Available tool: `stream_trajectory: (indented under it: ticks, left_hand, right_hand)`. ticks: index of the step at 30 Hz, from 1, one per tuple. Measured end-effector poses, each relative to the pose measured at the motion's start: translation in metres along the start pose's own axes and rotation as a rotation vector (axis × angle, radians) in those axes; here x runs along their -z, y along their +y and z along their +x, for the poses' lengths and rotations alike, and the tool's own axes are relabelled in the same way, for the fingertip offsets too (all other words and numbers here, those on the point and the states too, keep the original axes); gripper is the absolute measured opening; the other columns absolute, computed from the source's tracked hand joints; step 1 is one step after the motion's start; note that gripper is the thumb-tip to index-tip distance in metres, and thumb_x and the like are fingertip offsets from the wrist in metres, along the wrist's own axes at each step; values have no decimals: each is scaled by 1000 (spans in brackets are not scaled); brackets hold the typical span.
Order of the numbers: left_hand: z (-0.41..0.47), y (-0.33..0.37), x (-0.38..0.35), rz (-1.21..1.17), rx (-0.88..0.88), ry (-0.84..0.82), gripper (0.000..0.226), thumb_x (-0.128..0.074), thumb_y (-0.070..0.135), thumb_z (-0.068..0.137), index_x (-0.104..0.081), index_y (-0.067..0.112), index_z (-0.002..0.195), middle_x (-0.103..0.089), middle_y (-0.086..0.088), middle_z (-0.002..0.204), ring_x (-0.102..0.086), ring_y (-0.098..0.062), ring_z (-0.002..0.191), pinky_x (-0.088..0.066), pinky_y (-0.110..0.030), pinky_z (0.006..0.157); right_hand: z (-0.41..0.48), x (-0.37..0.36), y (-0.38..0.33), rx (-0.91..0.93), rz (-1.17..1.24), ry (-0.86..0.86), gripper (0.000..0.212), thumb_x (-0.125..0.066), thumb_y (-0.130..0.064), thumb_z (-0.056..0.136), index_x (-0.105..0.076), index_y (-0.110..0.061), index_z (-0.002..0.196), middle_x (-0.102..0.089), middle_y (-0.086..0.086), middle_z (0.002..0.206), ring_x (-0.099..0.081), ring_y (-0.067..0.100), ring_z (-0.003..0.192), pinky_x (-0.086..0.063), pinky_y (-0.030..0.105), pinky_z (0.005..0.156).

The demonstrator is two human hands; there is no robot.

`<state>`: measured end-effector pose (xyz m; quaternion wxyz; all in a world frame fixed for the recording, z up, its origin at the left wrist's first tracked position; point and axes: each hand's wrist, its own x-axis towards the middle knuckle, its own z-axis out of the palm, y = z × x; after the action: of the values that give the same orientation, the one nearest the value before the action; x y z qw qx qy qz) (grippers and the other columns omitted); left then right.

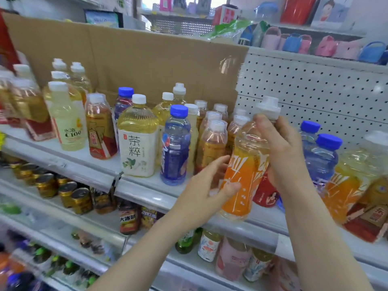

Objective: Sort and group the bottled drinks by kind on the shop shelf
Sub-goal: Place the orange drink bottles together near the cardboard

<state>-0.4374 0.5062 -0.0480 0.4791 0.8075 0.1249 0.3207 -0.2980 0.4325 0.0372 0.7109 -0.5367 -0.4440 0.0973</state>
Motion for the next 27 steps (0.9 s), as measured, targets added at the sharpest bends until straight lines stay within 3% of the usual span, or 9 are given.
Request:
stream_trajectory:
  ticks: [3, 6, 10, 13, 18, 22, 27]
  left_hand:
    - [-14, -10, 5, -69, 84, 17, 70, -68, 59, 79, -35, 48, 140, -59, 25, 127, -59, 6, 113, -52, -24, 94]
    - [-35, -20, 24, -95, 105, 146, 61, -71, 47, 84, -42, 43, 138, -63, 19, 125, -62, 1, 111, -54, -32, 94]
    - [-69, -36, 63, -135, 130, 240, 57, -71, 42, 87, -46, 41, 137, -65, 17, 124, -64, -4, 112, -55, -40, 96]
    - [-95, -50, 105, -133, 133, 309, 58, -71, 50, 81, -47, 44, 134, -66, 16, 122, -66, -6, 110, -55, -42, 95]
    - [-138, -71, 197, -137, 185, 416, 60, -69, 59, 72, -51, 45, 127, -68, 20, 115, -68, -4, 104, -57, -29, 83]
    - [-163, -88, 275, -109, 197, 466, 59, -68, 59, 72, -50, 48, 127, -68, 21, 117, -67, -4, 107, -58, -30, 86]
    - [-175, -102, 343, -130, 204, 494, 65, -66, 60, 73, -51, 40, 133, -68, 17, 120, -67, -8, 109, -57, -33, 87]
  right_hand:
    - [-7, -27, 4, -30, 82, -83, 17, -58, -24, 101, -67, -15, 113, -76, 0, 99, -73, 20, 92, -57, 36, 78]
    - [-17, -58, 7, -43, 91, -157, 22, -58, -27, 101, -67, -14, 117, -76, 2, 105, -73, 21, 97, -57, 35, 79]
    - [-23, -104, 13, -15, -46, -252, 33, -51, -45, 103, -69, -19, 112, -75, 0, 107, -71, 17, 104, -55, 42, 91]
    - [-24, -140, 17, 20, -28, -215, 25, -49, -40, 105, -69, -25, 109, -75, -6, 101, -70, 11, 100, -53, 33, 89]
    - [-38, -220, 37, 91, -54, -159, 15, -58, -20, 102, -66, -19, 115, -73, 4, 104, -70, 19, 101, -56, 32, 89]
    - [-53, -292, 53, 83, -177, -133, 17, -63, -16, 100, -63, -20, 116, -68, -8, 98, -66, 4, 92, -53, 22, 83]
    - [-54, -349, 77, 20, -388, -45, 37, -68, -26, 95, -47, -35, 125, -58, -21, 110, -63, 5, 103, -56, 40, 92]
